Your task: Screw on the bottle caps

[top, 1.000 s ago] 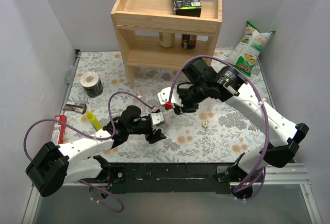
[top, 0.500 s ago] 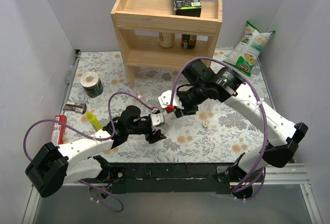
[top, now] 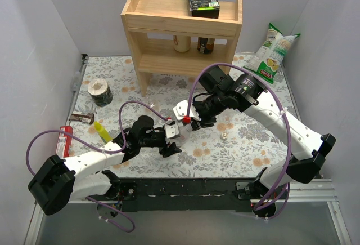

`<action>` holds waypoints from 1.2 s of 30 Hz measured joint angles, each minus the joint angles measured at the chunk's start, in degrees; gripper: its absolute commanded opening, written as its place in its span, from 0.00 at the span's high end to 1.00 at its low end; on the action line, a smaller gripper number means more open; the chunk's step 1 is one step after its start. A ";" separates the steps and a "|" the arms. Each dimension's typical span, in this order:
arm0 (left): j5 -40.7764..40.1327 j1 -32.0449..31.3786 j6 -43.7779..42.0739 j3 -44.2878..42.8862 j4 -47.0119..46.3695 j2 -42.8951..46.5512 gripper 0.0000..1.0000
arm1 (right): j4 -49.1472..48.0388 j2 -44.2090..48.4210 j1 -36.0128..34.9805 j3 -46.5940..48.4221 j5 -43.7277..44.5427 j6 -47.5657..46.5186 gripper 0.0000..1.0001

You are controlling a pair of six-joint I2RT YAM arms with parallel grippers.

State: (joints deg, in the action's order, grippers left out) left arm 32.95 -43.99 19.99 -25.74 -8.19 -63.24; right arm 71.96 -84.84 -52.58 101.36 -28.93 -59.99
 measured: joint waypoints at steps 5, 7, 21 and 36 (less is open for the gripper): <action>0.02 0.00 0.42 0.22 -0.44 -0.07 1.00 | -0.13 0.04 0.00 -0.33 0.00 -0.09 0.73; 0.02 0.00 0.76 0.68 -0.87 -0.09 1.00 | -0.28 0.04 0.00 -0.68 -0.04 0.00 0.73; -2.67 -0.02 4.57 2.93 -6.10 0.22 1.00 | -3.72 -0.85 0.81 -1.14 0.20 7.91 0.76; -14.29 -0.35 3.28 4.74 -5.09 -0.17 1.00 | -4.35 -9.35 3.50 1.81 0.96 25.33 0.78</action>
State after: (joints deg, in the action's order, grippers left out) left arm 18.65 -44.34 23.27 -20.99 -13.28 -63.42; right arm 67.61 -94.19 -49.08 103.18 -27.97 -34.65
